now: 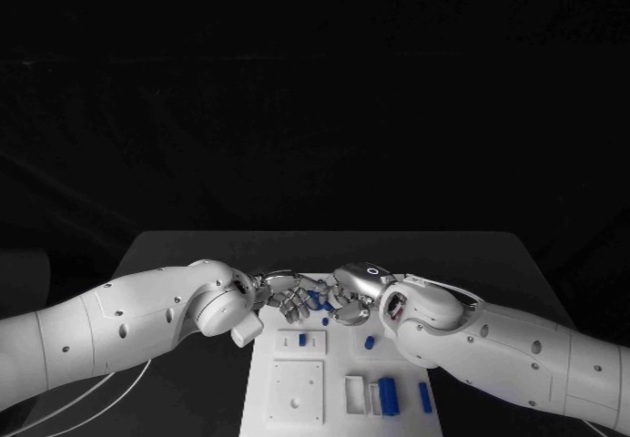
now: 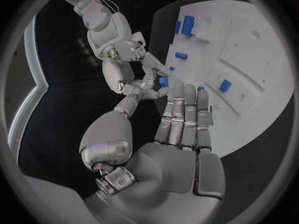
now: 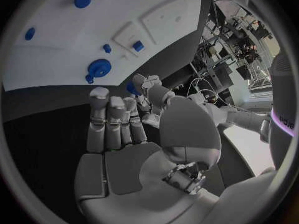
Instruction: Assemble the parts on the task board
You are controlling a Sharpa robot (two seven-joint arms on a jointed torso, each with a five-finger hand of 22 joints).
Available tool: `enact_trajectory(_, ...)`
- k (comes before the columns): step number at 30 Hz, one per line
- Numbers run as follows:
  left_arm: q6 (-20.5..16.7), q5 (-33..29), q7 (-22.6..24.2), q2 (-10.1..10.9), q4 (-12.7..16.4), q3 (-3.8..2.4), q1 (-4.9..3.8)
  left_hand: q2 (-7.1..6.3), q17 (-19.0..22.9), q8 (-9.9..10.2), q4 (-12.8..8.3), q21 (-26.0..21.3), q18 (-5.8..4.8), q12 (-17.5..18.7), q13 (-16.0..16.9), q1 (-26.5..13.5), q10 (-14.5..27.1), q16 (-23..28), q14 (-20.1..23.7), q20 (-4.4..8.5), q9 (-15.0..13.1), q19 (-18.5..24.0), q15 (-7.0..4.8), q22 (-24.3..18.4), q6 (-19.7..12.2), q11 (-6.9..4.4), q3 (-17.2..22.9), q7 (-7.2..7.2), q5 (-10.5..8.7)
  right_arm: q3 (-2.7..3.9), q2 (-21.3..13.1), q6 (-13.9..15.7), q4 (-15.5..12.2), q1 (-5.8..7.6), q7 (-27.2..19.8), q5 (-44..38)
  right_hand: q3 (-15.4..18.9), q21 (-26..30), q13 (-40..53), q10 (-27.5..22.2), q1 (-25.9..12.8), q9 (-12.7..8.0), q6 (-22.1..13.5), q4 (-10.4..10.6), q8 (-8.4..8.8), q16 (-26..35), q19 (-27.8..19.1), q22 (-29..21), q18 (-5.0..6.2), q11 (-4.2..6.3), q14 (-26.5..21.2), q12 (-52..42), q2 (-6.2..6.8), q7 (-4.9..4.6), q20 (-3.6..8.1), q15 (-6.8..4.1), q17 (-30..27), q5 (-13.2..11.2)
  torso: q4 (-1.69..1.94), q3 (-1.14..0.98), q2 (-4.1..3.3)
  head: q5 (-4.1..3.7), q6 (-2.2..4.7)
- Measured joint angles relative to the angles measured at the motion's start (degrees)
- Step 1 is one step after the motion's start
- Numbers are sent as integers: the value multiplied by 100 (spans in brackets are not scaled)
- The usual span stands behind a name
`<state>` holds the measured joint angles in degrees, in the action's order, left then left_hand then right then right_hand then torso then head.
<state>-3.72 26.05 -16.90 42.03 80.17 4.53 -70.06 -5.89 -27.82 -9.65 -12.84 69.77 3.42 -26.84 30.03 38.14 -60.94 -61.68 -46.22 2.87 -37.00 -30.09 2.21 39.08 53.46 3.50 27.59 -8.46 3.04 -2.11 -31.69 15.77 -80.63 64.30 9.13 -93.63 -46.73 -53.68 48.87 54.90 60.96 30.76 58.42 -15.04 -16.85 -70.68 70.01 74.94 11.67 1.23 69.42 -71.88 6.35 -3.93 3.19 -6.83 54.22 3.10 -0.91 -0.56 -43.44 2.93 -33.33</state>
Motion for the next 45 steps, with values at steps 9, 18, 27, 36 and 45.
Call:
enact_trajectory(9, -31, 244, -327, -7, 75, 51, 0, 56, 6, -29, -22, 0, 0, 22, -56, 56, -59, 0, -37, 0, 18, 0, -7, 14, 7, -22, 22, 8, 0, 0, -13, -44, -74, 6, 275, -205, -50, 0, -6, 41, -1, 0, 22, 18, 0, 0, 1, -1, 17, 0, 24, 0, 47, 22, 0, -20, 0, 0, -3, 0, -1, -3, -27)
enact_trajectory(18, 39, 156, -429, 9, 122, 65, 0, 114, -14, -117, -138, 55, 0, -1, -82, 175, -232, -111, -140, 1, 24, -106, -68, 62, 139, -75, 18, 100, 0, 0, 8, -60, -46, 6, 399, -265, -67, 0, -12, 41, -1, 0, 36, 35, 0, 0, 22, -1, 21, 0, 30, 0, 64, 35, 18, -13, -1, 0, -1, -2, -5, -5, -42)
enact_trajectory(27, -16, -26, -353, -38, 159, 65, 2, 84, 15, -117, -166, 55, 1, 4, -139, 204, -194, -111, -114, 1, 72, -106, -42, 62, 94, -38, -10, 56, 0, 1, 57, -73, -40, 6, 427, -286, -98, 0, -11, 61, -23, 0, 46, 34, 0, 0, 31, -2, 26, 20, 30, 0, 86, 45, 10, -13, -1, 0, -3, 1, -6, -9, -43)
enact_trajectory(36, -159, -128, -302, -161, 136, 64, 3, 267, 58, -60, -207, -11, 1, 105, -250, 267, -117, -67, -32, -8, 154, -30, -4, 61, -16, 39, 31, -11, 0, 1, 62, -73, -53, 6, 433, -288, -104, 0, -16, 61, -23, 0, 54, 40, 0, 0, 31, -2, 33, 20, 50, 0, 115, 53, 9, -32, -2, 0, -1, 1, -5, 1, -55)
enact_trajectory(45, -277, -141, -302, -183, 123, 65, 3, 486, 65, -60, -312, -11, 2, 105, -305, 411, -117, -87, -33, -9, 193, -30, -5, 70, -16, 39, 57, -11, 24, 1, 78, -72, -83, 6, 440, -287, -104, 0, -15, 61, -23, 0, 55, 40, 0, 0, 31, -3, 40, 20, 50, 0, 115, 53, 9, -32, -2, 0, -1, -2, -5, 13, -63)
